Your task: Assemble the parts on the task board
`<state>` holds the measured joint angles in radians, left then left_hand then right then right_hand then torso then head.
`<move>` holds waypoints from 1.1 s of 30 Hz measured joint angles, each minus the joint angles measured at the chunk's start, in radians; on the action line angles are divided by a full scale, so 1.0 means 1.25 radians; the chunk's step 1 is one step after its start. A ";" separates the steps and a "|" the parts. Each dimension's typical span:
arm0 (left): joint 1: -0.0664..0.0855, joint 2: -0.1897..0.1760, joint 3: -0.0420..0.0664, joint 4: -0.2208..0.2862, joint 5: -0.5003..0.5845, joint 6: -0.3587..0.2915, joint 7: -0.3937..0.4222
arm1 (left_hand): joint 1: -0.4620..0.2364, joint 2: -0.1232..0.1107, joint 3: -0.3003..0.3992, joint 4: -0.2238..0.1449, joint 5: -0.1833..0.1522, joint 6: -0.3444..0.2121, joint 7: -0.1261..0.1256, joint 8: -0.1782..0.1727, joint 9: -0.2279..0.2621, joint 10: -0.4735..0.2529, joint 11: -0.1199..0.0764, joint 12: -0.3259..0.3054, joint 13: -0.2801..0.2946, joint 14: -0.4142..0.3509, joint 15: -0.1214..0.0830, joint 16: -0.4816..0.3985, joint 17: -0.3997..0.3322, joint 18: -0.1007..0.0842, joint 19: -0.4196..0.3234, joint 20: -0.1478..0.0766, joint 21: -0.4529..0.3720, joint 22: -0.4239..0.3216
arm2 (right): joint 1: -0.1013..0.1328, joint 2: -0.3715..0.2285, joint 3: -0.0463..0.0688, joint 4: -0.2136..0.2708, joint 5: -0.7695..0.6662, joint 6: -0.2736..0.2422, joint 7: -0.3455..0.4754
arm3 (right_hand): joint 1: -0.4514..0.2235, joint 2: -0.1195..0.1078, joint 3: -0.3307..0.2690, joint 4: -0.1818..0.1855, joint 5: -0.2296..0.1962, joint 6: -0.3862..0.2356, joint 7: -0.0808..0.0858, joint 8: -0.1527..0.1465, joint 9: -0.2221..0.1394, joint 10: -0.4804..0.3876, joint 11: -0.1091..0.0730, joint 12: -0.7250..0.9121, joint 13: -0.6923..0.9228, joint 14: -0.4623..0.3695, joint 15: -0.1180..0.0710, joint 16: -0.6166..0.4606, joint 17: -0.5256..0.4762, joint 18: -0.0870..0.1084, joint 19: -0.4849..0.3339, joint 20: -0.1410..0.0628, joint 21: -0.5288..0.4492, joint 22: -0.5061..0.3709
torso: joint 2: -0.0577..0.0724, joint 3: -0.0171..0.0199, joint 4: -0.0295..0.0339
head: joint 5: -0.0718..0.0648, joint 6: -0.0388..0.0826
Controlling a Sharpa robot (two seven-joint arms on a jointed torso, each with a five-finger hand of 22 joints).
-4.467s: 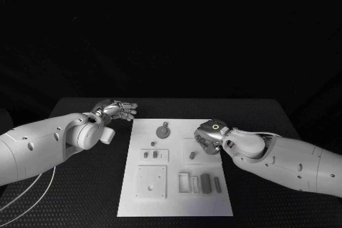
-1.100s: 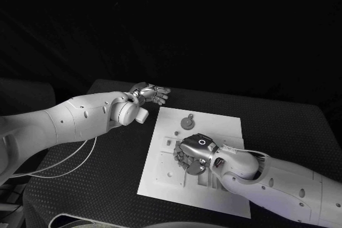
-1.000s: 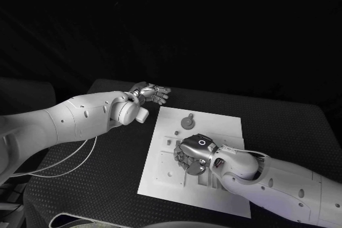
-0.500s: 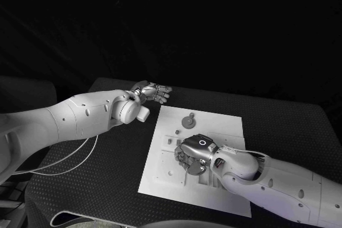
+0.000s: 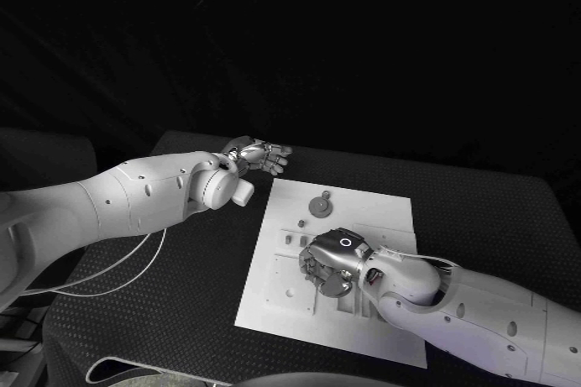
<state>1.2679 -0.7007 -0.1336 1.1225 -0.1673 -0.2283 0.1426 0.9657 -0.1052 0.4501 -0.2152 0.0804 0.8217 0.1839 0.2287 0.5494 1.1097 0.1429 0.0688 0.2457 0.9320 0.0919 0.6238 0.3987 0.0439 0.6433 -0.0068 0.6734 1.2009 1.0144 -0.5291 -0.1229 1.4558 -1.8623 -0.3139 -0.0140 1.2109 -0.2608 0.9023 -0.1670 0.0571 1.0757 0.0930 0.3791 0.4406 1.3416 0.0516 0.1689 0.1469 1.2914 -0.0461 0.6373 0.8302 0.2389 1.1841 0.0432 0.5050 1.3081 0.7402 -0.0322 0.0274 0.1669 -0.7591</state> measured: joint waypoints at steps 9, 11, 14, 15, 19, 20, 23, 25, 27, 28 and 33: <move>0.000 -0.001 0.000 0.000 0.000 0.000 0.000 | 0.000 0.000 0.000 0.000 0.000 0.000 0.000 0.000 0.000 0.000 0.000 0.000 -0.001 0.000 0.000 0.000 0.001 0.000 0.000 0.000 0.000 0.000 | 0.000 0.000 0.000 -0.003 -0.004 0.003 -0.002 | 0.000 0.000 0.000 0.000 0.000 0.000 0.000 0.001 0.000 0.000 0.000 0.000 0.000 0.000 0.000 0.000 0.000 0.000 0.000 0.000 0.000 0.000 | 0.000 0.0004 -0.0005 | 0.001 -0.001; 0.000 -0.001 0.000 0.000 0.000 0.000 0.000 | 0.000 0.000 0.000 0.000 0.000 0.000 0.000 0.000 0.000 0.000 0.000 0.000 -0.001 0.000 0.000 0.000 0.001 0.000 0.000 0.000 0.000 0.000 | 0.000 0.000 0.000 -0.003 -0.005 0.003 -0.002 | 0.000 0.000 0.000 0.000 0.000 0.000 0.000 0.002 0.000 0.000 0.000 0.000 0.000 0.000 0.000 0.000 0.000 0.000 0.000 0.000 0.000 0.000 | 0.000 0.0004 -0.0005 | 0.001 -0.001; 0.000 -0.001 0.000 0.000 0.000 0.000 0.000 | 0.000 0.000 0.000 0.000 0.000 0.000 0.000 0.000 0.000 0.000 0.000 0.000 -0.001 0.000 0.000 0.000 0.002 0.000 0.000 0.000 0.000 0.000 | 0.000 0.000 0.000 -0.003 -0.007 0.003 -0.003 | 0.000 0.000 0.000 0.000 0.000 -0.001 -0.001 0.002 0.000 0.000 0.000 0.000 0.000 0.000 0.000 0.000 0.000 0.000 0.001 0.001 0.000 0.000 | 0.000 0.0003 -0.0005 | 0.001 -0.001; 0.000 -0.001 0.000 0.000 0.000 0.000 0.000 | 0.000 0.000 0.000 0.000 0.000 0.000 0.000 0.000 0.000 0.000 0.000 0.000 -0.001 0.000 0.000 0.000 0.002 0.000 0.000 0.000 0.000 0.000 | 0.000 0.001 0.000 -0.003 -0.007 0.003 -0.003 | 0.000 0.000 0.000 0.000 0.000 0.000 0.000 0.002 0.000 0.000 0.000 0.000 0.000 0.000 0.000 0.000 0.000 0.000 0.001 0.001 0.002 0.000 | 0.000 0.0004 -0.0005 | 0.001 -0.001; 0.000 -0.001 0.000 0.000 0.000 0.001 0.000 | 0.000 0.000 0.000 0.000 0.000 0.000 0.000 0.003 0.000 0.000 0.000 0.000 -0.001 0.000 0.000 0.000 0.002 0.000 0.000 0.000 0.000 0.001 | 0.001 0.005 -0.003 -0.006 -0.008 0.006 -0.003 | -0.001 -0.001 0.002 -0.002 0.000 0.001 0.002 0.002 -0.001 0.000 0.000 0.000 0.000 0.000 0.000 0.001 0.000 0.000 0.001 0.001 0.002 0.000 | 0.000 0.0005 -0.0005 | 0.001 -0.001; 0.000 -0.001 0.000 0.000 0.000 0.001 0.000 | 0.000 0.000 0.000 0.000 0.000 0.000 0.000 0.003 0.000 0.000 0.000 0.000 -0.001 0.000 0.000 0.000 0.001 0.000 0.000 0.000 0.000 0.001 | 0.002 0.007 -0.006 -0.007 -0.008 0.006 -0.004 | -0.001 -0.001 0.002 -0.002 0.000 0.001 0.002 0.002 -0.001 0.000 0.000 0.000 0.000 0.000 0.000 0.001 0.000 0.000 0.001 0.001 0.002 0.000 | 0.000 0.0005 -0.0005 | 0.001 -0.001; 0.001 0.000 0.000 0.001 0.000 0.001 0.000 | 0.000 0.000 0.000 0.000 0.000 0.000 0.000 0.003 -0.001 0.000 0.000 0.000 -0.001 0.000 0.000 -0.001 0.002 0.000 0.000 0.000 0.000 0.001 | 0.003 0.011 -0.012 -0.008 -0.009 0.007 -0.004 | -0.001 -0.001 0.002 -0.002 0.000 0.001 0.002 0.002 -0.002 0.000 0.000 0.000 0.002 0.000 0.000 0.001 0.000 0.000 0.001 0.001 0.002 0.000 | 0.000 0.0004 -0.0005 | 0.001 -0.002; 0.001 0.000 0.000 0.001 0.000 0.001 0.000 | 0.000 0.000 0.000 0.000 0.000 0.000 0.000 0.003 -0.001 0.000 0.000 0.000 -0.001 0.000 0.000 -0.003 0.002 0.000 0.000 0.000 0.000 0.001 | 0.002 0.014 -0.016 -0.010 -0.010 0.008 -0.005 | -0.001 -0.001 0.002 -0.002 0.000 0.001 0.002 0.002 -0.002 0.000 0.000 0.000 0.002 0.000 0.000 0.001 0.000 0.000 0.000 0.002 0.002 0.000 | 0.000 0.0004 -0.0005 | 0.000 -0.003; 0.001 0.000 0.000 0.001 0.000 0.001 0.000 | 0.000 0.000 0.000 0.000 0.000 0.000 0.000 0.003 -0.001 0.000 0.000 0.000 -0.001 0.000 0.000 -0.003 0.002 0.000 0.000 0.000 0.000 0.001 | 0.003 0.015 -0.016 -0.010 -0.010 0.010 -0.006 | -0.001 -0.001 0.002 -0.002 0.000 0.001 0.002 0.002 -0.002 0.000 0.000 0.000 0.002 0.000 0.000 0.001 0.000 0.000 0.000 0.002 0.002 -0.001 | 0.000 0.0004 -0.0002 | 0.000 -0.003; 0.001 0.000 0.000 0.001 0.000 0.001 0.000 | 0.000 0.000 0.000 0.000 0.000 0.000 0.000 0.003 -0.001 0.000 0.000 0.000 -0.001 0.000 0.000 -0.003 0.002 0.000 0.000 0.000 0.000 0.001 | 0.003 0.015 -0.016 -0.010 -0.011 0.010 -0.006 | -0.001 -0.001 0.002 -0.002 0.000 0.001 0.002 0.002 -0.002 0.000 0.000 0.000 0.002 0.000 0.000 0.001 0.000 0.000 0.000 0.002 0.002 -0.001 | 0.000 0.0004 0.0000 | 0.000 -0.003; 0.001 -0.001 0.000 0.001 0.000 0.001 -0.001 | 0.000 0.000 0.000 0.000 0.000 0.000 0.000 0.003 -0.001 0.000 0.000 0.000 -0.001 0.000 0.000 -0.003 0.003 0.000 0.000 0.000 0.000 0.000 | 0.003 0.015 -0.017 -0.010 -0.012 0.012 -0.007 | -0.001 -0.001 0.002 -0.002 0.000 0.001 0.002 0.001 -0.002 0.000 0.000 0.000 0.002 0.000 0.000 0.001 0.000 0.000 -0.004 0.001 0.002 -0.001 | 0.000 0.0003 0.0002 | 0.000 -0.005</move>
<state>1.2695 -0.7014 -0.1336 1.1232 -0.1671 -0.2268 0.1419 0.9657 -0.1052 0.4501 -0.2152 0.0804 0.8217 0.1839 0.2322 0.5486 1.1097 0.1429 0.0688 0.2441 0.9318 0.0918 0.6200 0.4027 0.0437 0.6433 -0.0068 0.6735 1.2015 1.0185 -0.5106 -0.1441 1.4436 -1.8774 -0.2992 -0.0226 1.2095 -0.2622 0.9051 -0.1701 0.0569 1.0774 0.0952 0.3804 0.4388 1.3416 0.0515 0.1692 0.1500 1.2918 -0.0458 0.6389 0.8307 0.2389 1.1786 0.0441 0.5072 1.3073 0.7402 -0.0318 0.0276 0.1670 -0.7656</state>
